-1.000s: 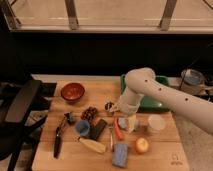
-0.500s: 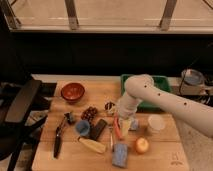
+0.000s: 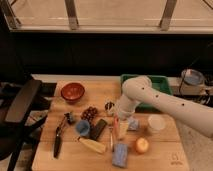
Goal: Place fork in paper cup
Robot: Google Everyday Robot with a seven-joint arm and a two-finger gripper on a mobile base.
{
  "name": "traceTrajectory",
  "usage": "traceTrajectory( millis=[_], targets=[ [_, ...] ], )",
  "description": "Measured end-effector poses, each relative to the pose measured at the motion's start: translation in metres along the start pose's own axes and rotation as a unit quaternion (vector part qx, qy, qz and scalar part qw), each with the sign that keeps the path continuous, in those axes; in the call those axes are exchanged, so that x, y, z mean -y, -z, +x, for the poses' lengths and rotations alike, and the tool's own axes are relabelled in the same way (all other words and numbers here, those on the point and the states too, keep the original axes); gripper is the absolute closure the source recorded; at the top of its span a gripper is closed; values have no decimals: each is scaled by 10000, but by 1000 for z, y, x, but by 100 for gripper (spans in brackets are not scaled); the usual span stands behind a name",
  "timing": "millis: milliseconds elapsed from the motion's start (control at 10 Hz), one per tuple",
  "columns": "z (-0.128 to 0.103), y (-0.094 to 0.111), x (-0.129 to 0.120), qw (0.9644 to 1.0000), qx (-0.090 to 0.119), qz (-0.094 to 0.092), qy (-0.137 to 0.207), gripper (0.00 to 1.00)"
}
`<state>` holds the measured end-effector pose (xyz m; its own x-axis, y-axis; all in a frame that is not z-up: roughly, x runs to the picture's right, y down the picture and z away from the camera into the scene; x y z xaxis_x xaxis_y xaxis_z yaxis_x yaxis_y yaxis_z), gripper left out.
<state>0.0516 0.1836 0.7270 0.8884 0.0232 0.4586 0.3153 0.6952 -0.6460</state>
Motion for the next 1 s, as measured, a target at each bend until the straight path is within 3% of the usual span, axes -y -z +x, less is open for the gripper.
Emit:
traceTrajectory(
  millis=[500, 1000],
  targets=[
    [-5, -20, 9, 9997, -2, -121, -227, 20],
    [12, -42, 22, 9994, 46, -194, -289, 20]
  ],
)
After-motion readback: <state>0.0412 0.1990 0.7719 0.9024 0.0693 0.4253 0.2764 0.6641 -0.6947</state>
